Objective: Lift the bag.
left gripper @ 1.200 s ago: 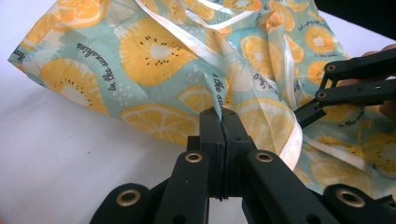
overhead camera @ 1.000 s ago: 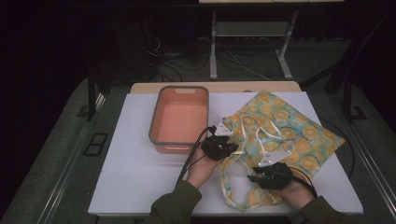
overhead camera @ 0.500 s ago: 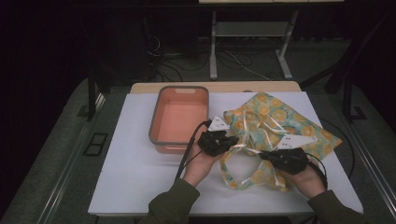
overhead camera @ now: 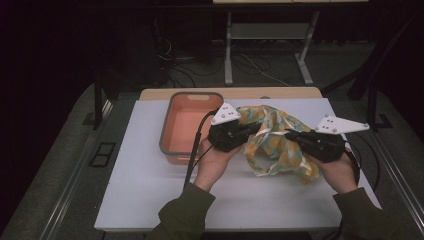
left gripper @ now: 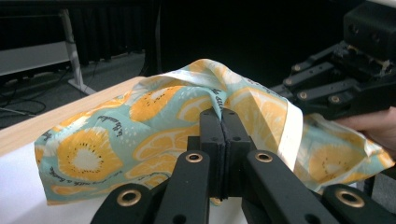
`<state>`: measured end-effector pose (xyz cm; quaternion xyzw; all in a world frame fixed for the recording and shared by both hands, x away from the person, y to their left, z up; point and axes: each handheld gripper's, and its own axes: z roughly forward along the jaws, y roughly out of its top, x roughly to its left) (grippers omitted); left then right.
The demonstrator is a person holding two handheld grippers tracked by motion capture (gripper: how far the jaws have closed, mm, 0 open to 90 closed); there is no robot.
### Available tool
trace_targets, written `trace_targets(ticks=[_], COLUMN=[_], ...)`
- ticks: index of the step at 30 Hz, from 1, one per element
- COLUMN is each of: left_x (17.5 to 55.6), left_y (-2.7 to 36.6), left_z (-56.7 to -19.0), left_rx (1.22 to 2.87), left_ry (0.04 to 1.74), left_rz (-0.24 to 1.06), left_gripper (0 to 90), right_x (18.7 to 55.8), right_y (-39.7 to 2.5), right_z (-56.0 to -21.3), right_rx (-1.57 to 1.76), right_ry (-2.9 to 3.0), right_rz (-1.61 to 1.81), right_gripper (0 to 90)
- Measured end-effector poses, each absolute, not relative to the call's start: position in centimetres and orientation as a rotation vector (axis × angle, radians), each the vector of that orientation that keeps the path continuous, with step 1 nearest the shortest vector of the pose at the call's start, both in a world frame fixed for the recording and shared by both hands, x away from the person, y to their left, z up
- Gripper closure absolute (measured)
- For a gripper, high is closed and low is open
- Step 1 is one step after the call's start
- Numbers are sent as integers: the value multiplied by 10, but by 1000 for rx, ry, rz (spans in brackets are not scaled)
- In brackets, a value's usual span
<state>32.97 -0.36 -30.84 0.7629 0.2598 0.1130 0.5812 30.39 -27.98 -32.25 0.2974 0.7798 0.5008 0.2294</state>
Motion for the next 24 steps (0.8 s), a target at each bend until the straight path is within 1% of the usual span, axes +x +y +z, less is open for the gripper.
trace_targets(ticks=[4,10,11,16,17,19,20,22,24], left_x=[348,380,385,406,409,411,412,412,410], left_y=[-11,-30,-34,-50,-52,-56,-57,-57,-55], left_z=[-323,-344,-348,-368,-372,-377,-378,-380,-379], left_rx=[1801,1852,1865,1935,1946,1965,1970,1986,1991], left_ry=[659,739,753,830,844,855,861,860,856], left_rz=[249,272,275,278,275,293,299,307,330], left_gripper=[892,890,889,888,885,883,870,809,678], right_x=[324,354,363,378,384,387,389,392,393], right_y=[-282,-288,-291,-297,-299,-299,-299,-299,-302], right_z=[-329,-359,-368,-383,-391,-395,-400,-408,-410], right_rx=[869,991,1035,1107,1140,1158,1169,1184,1222], right_ry=[2157,2193,2202,2215,2222,2235,2245,2265,2270], right_rz=[1351,1286,1268,1248,1236,1222,1207,1184,1217], right_gripper=[895,895,895,895,895,895,895,894,876])
